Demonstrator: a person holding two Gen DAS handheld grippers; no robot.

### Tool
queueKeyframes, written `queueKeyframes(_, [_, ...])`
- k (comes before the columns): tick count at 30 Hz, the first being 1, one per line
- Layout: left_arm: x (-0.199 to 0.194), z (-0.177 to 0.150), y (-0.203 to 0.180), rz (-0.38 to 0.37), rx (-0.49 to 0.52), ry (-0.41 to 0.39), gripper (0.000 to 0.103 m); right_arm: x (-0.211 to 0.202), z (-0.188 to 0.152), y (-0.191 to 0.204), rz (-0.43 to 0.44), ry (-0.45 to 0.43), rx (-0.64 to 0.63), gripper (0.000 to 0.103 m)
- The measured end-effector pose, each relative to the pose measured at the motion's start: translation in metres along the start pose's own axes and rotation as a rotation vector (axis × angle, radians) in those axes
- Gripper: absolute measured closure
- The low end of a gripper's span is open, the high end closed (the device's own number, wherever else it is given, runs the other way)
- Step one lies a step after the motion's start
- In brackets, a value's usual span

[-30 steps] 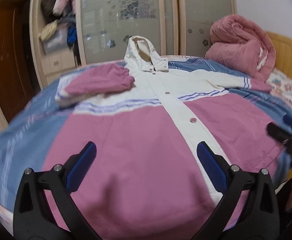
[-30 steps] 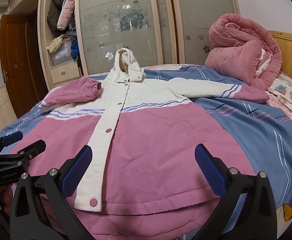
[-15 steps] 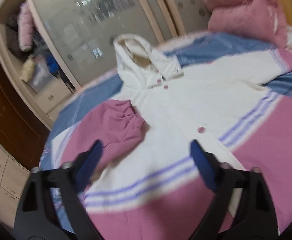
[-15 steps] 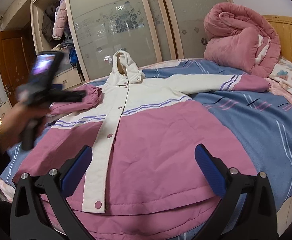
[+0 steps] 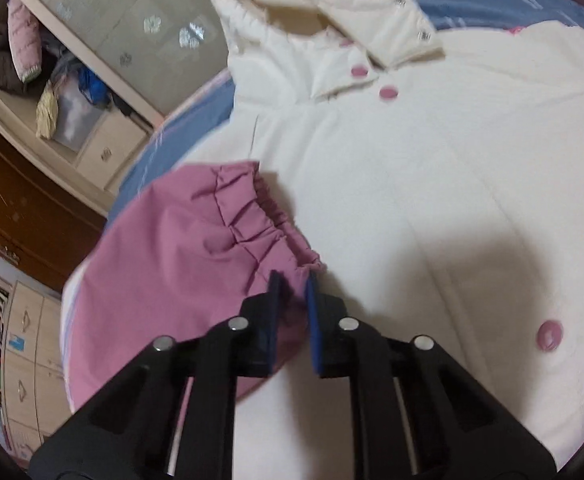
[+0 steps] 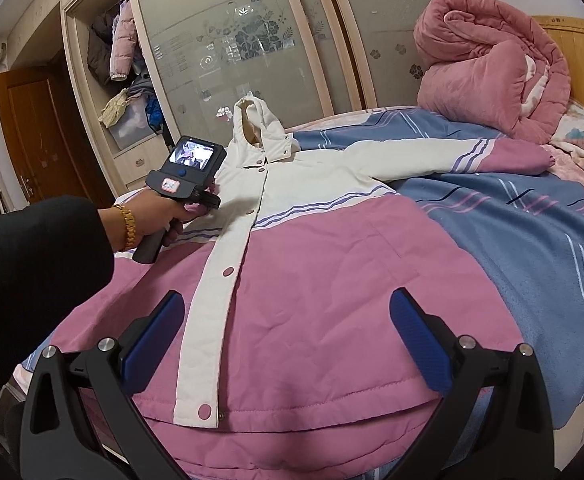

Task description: Fold large clothes

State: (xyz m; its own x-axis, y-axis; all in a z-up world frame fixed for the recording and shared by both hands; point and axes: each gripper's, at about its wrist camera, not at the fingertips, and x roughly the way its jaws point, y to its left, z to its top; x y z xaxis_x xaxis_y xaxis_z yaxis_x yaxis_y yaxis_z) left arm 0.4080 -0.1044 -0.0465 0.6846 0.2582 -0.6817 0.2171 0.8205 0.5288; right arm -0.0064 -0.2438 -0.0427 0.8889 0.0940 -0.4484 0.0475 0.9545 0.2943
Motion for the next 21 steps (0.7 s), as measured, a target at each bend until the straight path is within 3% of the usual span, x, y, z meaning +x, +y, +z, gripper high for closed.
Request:
queueKeyframes(3, [-0.032, 0.013, -0.001, 0.015, -0.059, -0.115, 0.094, 0.001, 0.001, -0.001, 0.002, 0.000, 0.003, 0.001])
queueKeyframes(5, [-0.056, 0.022, -0.011, -0.025, -0.050, -0.193, 0.095, 0.002, 0.001, -0.001, 0.002, 0.003, 0.002, 0.001])
queueKeyframes(8, [-0.094, 0.037, -0.041, -0.168, -0.037, -0.270, 0.095, 0.004, 0.002, -0.001, 0.000, 0.009, 0.003, 0.001])
queueKeyframes(12, [-0.111, 0.052, -0.081, -0.328, -0.021, -0.304, 0.094, 0.006, 0.001, 0.000, -0.007, 0.015, 0.002, 0.001])
queueKeyframes(13, [-0.108, 0.053, -0.087, -0.344, -0.021, -0.290, 0.088, 0.007, 0.001, 0.000, -0.010, 0.018, 0.001, 0.001])
queueKeyframes(15, [-0.094, 0.055, -0.102, -0.382, -0.034, -0.225, 0.064, 0.008, 0.001, 0.000, -0.012, 0.021, -0.001, 0.001])
queueKeyframes(16, [-0.089, 0.054, -0.105, -0.373, -0.046, -0.210, 0.032, 0.008, 0.001, 0.000, -0.012, 0.022, -0.001, 0.001])
queueKeyframes(17, [-0.086, 0.050, -0.106, -0.367, -0.064, -0.212, 0.009, 0.007, 0.001, 0.000, -0.012, 0.021, -0.003, 0.001])
queueKeyframes(21, [-0.105, 0.027, -0.083, -0.371, -0.138, -0.242, 0.005, 0.006, 0.002, -0.001, -0.022, 0.014, -0.005, 0.001])
